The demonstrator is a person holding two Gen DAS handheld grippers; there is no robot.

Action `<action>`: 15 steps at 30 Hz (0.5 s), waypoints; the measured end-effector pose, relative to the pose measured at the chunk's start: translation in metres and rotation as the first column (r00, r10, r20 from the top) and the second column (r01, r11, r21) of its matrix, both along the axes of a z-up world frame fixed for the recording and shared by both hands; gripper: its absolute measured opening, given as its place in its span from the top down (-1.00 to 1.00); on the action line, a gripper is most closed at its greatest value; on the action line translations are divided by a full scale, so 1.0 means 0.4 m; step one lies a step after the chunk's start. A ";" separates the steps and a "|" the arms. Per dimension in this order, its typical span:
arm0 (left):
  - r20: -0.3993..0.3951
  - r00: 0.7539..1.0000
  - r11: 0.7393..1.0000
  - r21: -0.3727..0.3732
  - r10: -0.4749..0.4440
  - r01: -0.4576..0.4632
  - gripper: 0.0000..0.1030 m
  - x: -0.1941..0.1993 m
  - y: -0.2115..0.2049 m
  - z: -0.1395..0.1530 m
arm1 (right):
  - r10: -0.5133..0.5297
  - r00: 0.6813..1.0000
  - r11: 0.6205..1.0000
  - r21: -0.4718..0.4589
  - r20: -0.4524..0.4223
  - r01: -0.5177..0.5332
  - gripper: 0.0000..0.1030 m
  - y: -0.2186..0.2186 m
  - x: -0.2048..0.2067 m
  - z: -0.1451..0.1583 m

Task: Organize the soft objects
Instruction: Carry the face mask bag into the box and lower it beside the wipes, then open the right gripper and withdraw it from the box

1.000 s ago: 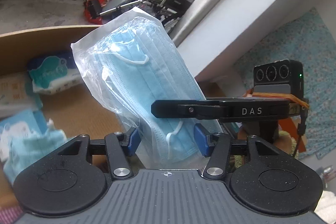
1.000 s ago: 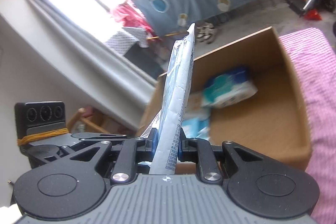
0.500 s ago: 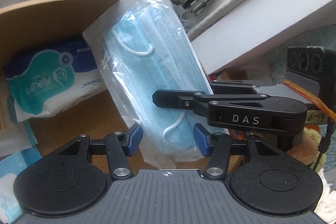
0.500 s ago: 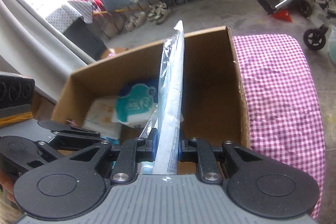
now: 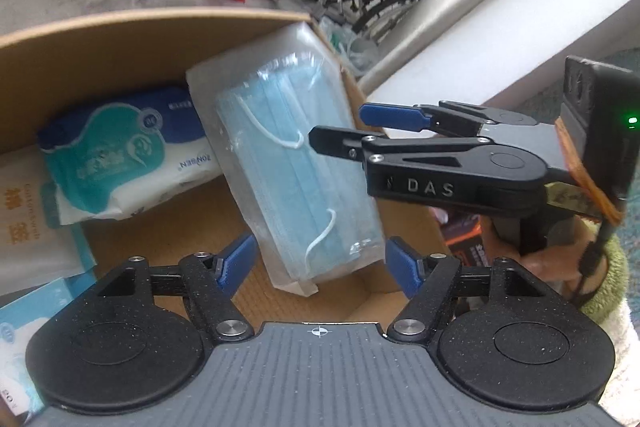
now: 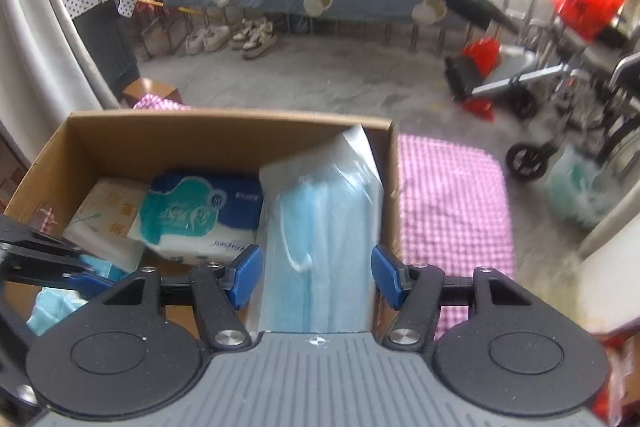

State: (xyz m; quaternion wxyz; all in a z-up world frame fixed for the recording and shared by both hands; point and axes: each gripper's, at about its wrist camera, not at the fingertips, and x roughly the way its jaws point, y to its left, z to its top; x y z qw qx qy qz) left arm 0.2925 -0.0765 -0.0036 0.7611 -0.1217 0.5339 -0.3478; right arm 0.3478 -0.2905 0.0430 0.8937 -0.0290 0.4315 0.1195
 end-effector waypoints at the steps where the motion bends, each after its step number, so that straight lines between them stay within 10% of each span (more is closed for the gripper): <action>1: 0.016 1.000 1.000 -0.009 0.011 -0.010 -0.51 -0.012 0.016 0.014 | -0.002 1.000 1.000 -0.003 0.022 0.002 -0.22 0.000 -0.006 0.011; 5: 0.114 0.989 0.994 -0.053 0.096 -0.091 -0.91 -0.063 0.085 0.085 | -0.007 0.998 1.000 0.008 0.057 0.007 0.03 -0.002 -0.005 0.037; 15: 0.297 0.908 0.948 -0.207 0.296 -0.242 -0.99 -0.236 0.270 0.189 | -0.031 0.993 0.990 -0.137 -0.111 0.015 0.23 0.090 0.100 -0.087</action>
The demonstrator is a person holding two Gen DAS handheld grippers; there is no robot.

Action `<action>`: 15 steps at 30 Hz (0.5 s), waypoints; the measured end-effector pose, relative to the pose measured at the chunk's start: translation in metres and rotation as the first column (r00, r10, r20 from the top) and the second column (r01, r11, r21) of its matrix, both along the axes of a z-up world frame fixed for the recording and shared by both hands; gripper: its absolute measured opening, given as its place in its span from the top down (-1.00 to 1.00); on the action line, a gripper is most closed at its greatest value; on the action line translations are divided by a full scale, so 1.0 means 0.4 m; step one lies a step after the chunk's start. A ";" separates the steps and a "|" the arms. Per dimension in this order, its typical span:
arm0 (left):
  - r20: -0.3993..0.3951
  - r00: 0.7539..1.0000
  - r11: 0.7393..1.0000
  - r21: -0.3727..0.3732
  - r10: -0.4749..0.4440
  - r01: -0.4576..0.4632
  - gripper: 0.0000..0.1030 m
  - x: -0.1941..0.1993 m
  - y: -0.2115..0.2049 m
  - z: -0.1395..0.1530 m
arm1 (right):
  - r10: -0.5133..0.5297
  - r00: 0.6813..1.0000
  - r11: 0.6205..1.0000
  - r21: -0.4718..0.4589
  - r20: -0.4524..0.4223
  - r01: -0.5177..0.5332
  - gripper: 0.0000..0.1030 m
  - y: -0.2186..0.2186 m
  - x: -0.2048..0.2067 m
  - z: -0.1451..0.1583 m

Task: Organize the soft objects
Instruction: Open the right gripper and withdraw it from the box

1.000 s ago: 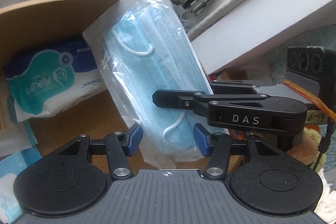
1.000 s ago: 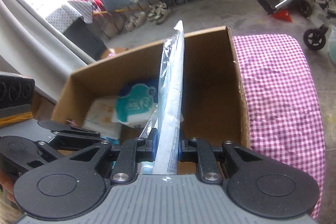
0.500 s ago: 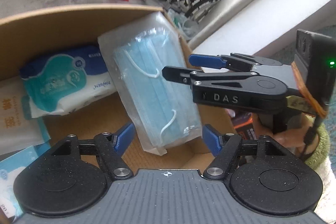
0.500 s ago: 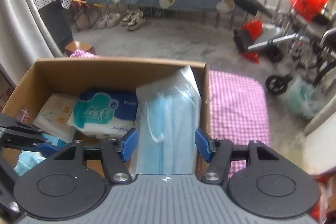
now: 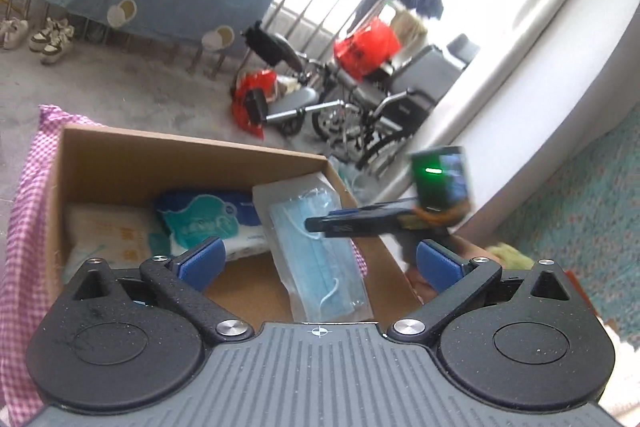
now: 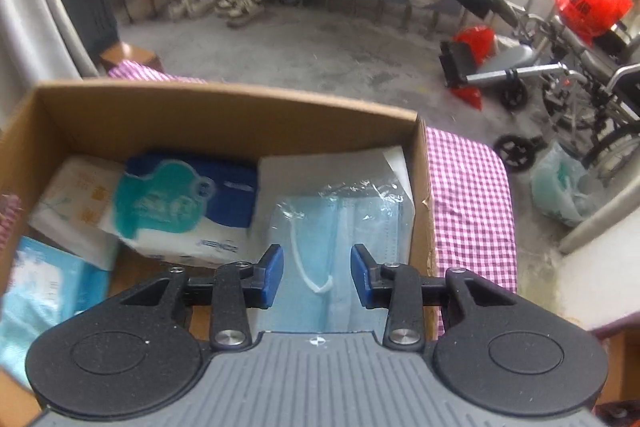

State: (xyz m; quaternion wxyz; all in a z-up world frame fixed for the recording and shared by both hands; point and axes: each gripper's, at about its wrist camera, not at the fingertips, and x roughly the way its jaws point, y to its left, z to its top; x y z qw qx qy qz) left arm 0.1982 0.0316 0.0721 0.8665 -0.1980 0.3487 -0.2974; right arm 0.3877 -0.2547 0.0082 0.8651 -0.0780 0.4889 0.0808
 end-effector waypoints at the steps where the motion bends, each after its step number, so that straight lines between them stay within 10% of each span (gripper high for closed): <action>1: 0.007 1.000 1.000 -0.006 0.002 -0.002 -0.99 -0.010 0.012 -0.005 | -0.016 1.000 1.000 -0.021 -0.022 0.016 0.25 0.004 0.018 -0.023; 15: 0.029 0.999 0.998 -0.059 0.012 -0.011 -0.99 -0.055 0.091 -0.061 | 0.060 0.998 0.956 -0.288 0.005 -0.056 0.24 0.135 0.017 -0.087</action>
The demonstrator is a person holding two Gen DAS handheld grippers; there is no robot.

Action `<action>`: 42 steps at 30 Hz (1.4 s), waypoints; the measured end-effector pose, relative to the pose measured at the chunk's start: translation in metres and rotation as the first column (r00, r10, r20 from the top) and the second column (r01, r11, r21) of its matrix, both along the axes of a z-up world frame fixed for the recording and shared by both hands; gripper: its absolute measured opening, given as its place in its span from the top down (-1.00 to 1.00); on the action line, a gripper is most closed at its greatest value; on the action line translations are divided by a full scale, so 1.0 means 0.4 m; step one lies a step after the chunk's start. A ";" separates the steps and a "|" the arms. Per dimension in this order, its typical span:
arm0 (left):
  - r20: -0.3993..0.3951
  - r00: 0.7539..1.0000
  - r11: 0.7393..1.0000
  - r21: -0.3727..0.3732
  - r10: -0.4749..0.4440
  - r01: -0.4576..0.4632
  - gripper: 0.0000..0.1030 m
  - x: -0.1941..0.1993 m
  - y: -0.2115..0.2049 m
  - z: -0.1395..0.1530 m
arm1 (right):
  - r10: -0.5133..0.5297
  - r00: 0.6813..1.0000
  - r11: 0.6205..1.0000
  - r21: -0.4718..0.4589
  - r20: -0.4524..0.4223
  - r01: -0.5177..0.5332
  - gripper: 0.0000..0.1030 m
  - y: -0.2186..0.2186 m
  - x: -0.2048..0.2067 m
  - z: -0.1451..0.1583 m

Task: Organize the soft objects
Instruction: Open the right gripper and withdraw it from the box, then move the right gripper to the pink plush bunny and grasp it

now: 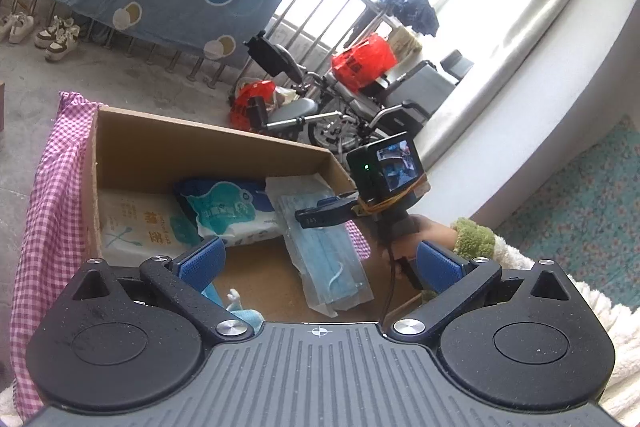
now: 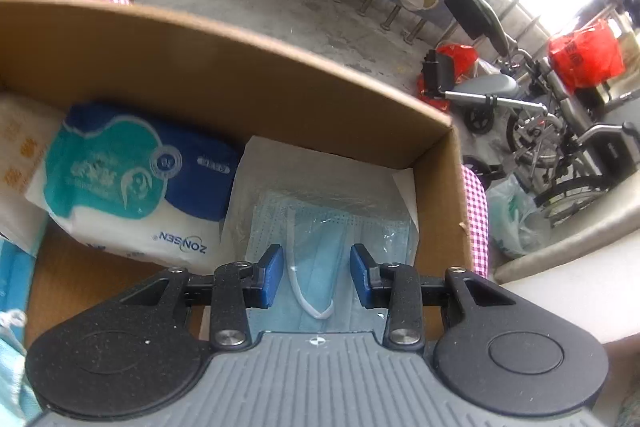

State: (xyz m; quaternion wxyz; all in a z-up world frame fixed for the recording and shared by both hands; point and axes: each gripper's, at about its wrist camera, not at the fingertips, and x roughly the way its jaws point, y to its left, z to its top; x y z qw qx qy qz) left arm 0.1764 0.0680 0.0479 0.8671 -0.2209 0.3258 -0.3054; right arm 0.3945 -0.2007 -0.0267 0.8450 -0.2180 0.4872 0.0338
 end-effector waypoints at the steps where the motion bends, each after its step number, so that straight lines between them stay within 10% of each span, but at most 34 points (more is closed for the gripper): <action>1: 0.001 1.000 1.000 0.000 0.003 -0.003 -0.99 -0.001 0.002 -0.003 | -0.008 1.000 1.000 0.001 -0.011 0.008 0.24 0.001 0.004 -0.011; 15: -0.028 1.000 1.000 -0.021 0.007 -0.007 -0.99 -0.010 0.036 -0.035 | -0.113 0.990 0.973 0.191 -0.086 0.128 0.31 -0.064 0.020 -0.022; 21: -0.023 0.999 0.998 0.036 0.049 -0.048 -0.99 -0.030 0.045 -0.031 | -0.113 0.992 0.953 0.288 0.058 0.092 0.28 -0.076 -0.099 0.133; 28: -0.028 0.993 0.991 0.067 0.114 -0.112 -0.99 -0.063 0.075 -0.030 | -0.163 0.950 0.964 0.249 0.267 0.096 -0.45 -0.152 -0.276 0.242; 42: -0.047 0.982 0.971 0.160 0.185 -0.175 -0.99 -0.179 0.106 -0.034 | -0.368 0.929 0.823 0.455 -0.029 0.340 -0.15 -0.274 -0.396 0.069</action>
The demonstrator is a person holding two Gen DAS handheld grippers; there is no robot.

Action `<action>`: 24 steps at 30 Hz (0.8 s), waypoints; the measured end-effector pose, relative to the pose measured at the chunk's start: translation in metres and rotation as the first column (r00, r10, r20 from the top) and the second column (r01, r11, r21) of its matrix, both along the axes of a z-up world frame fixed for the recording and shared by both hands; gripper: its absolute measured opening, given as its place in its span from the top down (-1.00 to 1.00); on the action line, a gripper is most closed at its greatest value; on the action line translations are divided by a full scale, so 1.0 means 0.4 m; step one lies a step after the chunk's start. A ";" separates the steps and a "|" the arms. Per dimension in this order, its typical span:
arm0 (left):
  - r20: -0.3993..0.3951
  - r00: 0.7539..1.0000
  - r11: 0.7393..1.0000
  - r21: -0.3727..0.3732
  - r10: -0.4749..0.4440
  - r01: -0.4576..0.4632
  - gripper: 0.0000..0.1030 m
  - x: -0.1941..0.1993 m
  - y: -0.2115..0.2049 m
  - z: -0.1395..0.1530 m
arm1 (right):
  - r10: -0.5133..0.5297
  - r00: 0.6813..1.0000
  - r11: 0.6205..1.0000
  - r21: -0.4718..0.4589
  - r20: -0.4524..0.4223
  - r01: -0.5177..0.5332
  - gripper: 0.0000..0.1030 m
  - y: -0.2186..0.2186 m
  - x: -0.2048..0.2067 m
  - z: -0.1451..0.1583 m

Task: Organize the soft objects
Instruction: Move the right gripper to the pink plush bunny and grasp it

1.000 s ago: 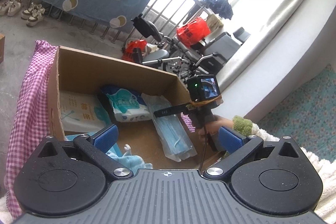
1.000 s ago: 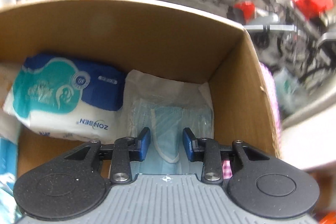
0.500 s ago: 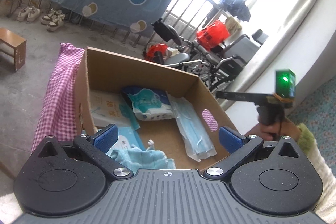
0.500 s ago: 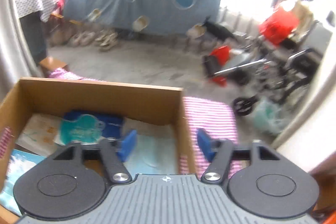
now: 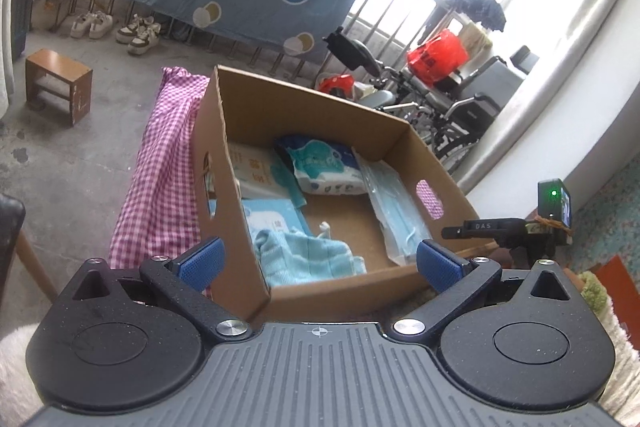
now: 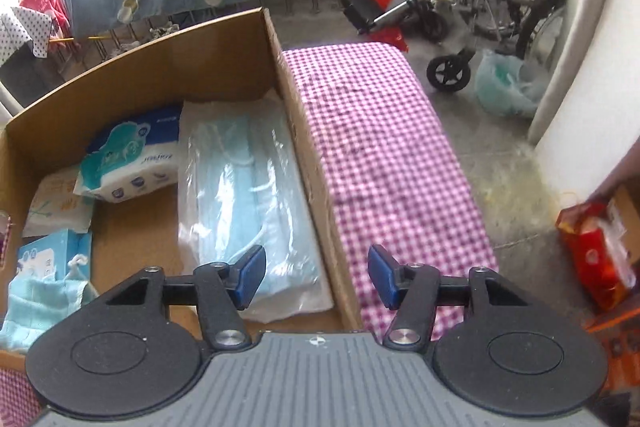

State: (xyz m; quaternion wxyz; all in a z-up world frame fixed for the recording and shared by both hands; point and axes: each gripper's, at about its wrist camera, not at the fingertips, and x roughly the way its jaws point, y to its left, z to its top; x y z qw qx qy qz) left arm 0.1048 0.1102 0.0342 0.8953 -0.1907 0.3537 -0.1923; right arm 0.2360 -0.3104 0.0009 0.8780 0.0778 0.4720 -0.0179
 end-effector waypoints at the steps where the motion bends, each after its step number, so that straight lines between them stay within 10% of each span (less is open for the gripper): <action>1: -0.004 1.000 1.000 -0.005 0.000 0.000 -0.99 -0.006 0.000 -0.004 | -0.001 1.000 1.000 0.010 -0.003 0.001 -0.14 0.001 -0.011 -0.002; 15: 0.000 1.000 1.000 -0.004 -0.022 0.022 -0.99 -0.058 -0.024 0.003 | -0.046 0.998 0.996 0.081 0.049 0.042 -0.16 -0.007 -0.071 0.018; 24: 0.045 0.995 0.996 0.011 -0.084 0.083 -0.99 -0.102 -0.065 0.029 | -0.119 0.932 0.968 0.250 0.342 0.032 -0.55 -0.063 -0.315 0.213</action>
